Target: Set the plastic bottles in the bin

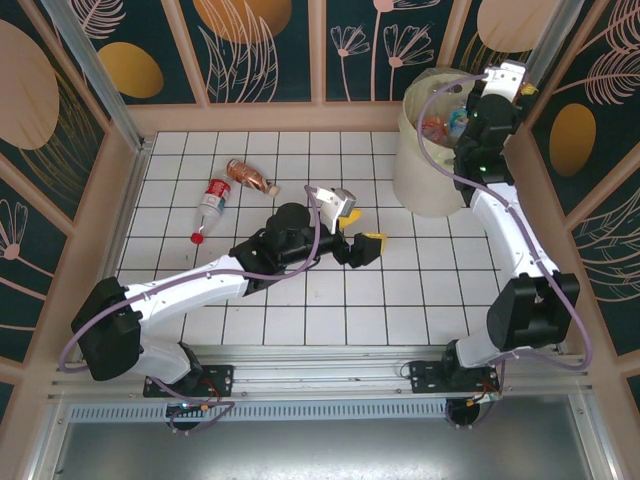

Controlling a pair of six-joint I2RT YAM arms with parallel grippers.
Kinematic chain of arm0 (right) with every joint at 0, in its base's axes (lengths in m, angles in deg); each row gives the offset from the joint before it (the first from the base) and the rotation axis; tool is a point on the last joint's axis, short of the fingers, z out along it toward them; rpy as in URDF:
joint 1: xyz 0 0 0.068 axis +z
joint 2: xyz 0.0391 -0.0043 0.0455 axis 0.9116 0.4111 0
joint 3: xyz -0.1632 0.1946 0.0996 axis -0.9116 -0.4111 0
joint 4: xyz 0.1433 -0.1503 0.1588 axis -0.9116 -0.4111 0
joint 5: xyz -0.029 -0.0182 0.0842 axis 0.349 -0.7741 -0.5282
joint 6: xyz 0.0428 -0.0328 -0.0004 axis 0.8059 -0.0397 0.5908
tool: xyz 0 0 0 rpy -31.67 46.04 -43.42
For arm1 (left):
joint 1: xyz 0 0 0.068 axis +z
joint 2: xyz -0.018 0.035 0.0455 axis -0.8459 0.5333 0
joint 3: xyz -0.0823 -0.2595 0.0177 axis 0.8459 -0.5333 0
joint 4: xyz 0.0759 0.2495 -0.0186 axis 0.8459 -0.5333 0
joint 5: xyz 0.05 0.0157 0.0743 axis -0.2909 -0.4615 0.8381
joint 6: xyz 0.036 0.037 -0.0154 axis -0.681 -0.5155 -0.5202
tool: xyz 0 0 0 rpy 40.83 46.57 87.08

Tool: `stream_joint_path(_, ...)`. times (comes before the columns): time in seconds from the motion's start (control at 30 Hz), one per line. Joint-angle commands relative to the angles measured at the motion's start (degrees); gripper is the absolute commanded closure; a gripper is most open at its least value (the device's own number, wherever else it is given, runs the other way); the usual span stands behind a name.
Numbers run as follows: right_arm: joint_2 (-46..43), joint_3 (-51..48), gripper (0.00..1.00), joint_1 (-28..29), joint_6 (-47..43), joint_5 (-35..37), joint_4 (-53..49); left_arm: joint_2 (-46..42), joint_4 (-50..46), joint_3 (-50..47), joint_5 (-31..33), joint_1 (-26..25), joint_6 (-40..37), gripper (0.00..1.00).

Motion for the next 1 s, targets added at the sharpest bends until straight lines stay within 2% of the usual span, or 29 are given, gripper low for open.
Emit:
stream_joint_path(0.0, 2.99, 1.18, 0.36, -0.92, -3.38, 3.26, 4.97, -1.55, 0.45, -0.88, 0.3, 0.5, -1.3, 0.01)
stream_joint_path(0.33, 12.61, 8.96, 0.34, -3.67, 1.05, 2.51, -2.13, -0.94, -0.6, -0.5, 1.25, 0.51, -2.06, 0.01)
stream_joint_path(0.43, 15.72, 13.88, 0.34, -4.62, 2.6, 0.66, -7.01, -0.47, -1.19, -0.09, 1.46, 0.51, -2.55, 0.01)
stream_joint_path(0.57, 18.33, 18.55, 0.26, -4.76, 3.54, -2.51, -11.64, 0.3, -1.23, 0.4, 1.28, 0.5, -2.44, 0.01)
stream_joint_path(0.8, 16.46, 23.39, 0.11, -5.82, 12.18, -15.04, -22.82, 1.04, -0.77, 0.78, 0.77, 0.53, -2.19, 0.01)
stream_joint_path(0.97, 13.09, 24.84, 0.09, -9.79, 20.86, -29.66, -27.92, 0.57, -0.51, 0.03, 0.73, 0.58, -2.28, 0.01)
